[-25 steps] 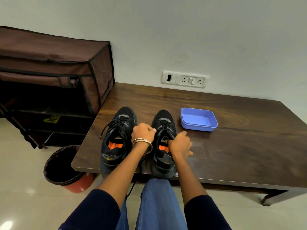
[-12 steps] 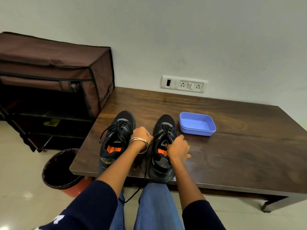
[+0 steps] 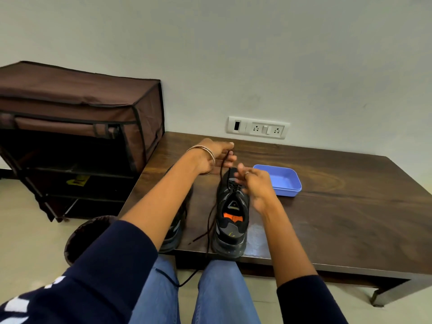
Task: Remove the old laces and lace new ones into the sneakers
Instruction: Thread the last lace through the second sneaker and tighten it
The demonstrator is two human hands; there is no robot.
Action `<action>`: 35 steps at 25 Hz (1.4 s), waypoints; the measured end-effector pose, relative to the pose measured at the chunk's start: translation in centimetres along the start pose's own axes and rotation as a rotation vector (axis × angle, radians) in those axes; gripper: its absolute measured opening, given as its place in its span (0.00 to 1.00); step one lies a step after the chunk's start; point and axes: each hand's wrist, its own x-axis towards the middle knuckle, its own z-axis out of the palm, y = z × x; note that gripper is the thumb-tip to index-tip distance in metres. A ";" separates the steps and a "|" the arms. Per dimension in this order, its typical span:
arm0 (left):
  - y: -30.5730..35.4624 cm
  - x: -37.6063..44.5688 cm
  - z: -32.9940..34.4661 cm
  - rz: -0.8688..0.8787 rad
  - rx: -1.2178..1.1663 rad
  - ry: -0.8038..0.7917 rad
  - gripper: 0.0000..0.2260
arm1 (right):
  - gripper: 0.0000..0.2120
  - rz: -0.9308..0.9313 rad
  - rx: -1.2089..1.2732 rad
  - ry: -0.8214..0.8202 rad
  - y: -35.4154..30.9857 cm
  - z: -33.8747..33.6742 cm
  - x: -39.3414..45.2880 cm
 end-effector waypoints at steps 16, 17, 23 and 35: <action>-5.7 4.8 -3.0 -0.177 -0.513 0.278 0.20 | 0.03 0.082 0.023 0.360 0.5 -7.0 0.6; -6.0 4.7 -3.1 -0.212 -0.313 0.279 0.18 | 0.05 0.030 0.010 0.422 0.5 -7.1 0.9; -5.7 2.8 -0.6 0.442 0.594 0.124 0.13 | 0.07 -0.180 -0.255 0.099 -0.8 -2.6 1.1; -7.7 2.6 0.9 0.604 0.556 0.176 0.02 | 0.06 -0.105 -0.134 0.167 1.1 -1.9 1.7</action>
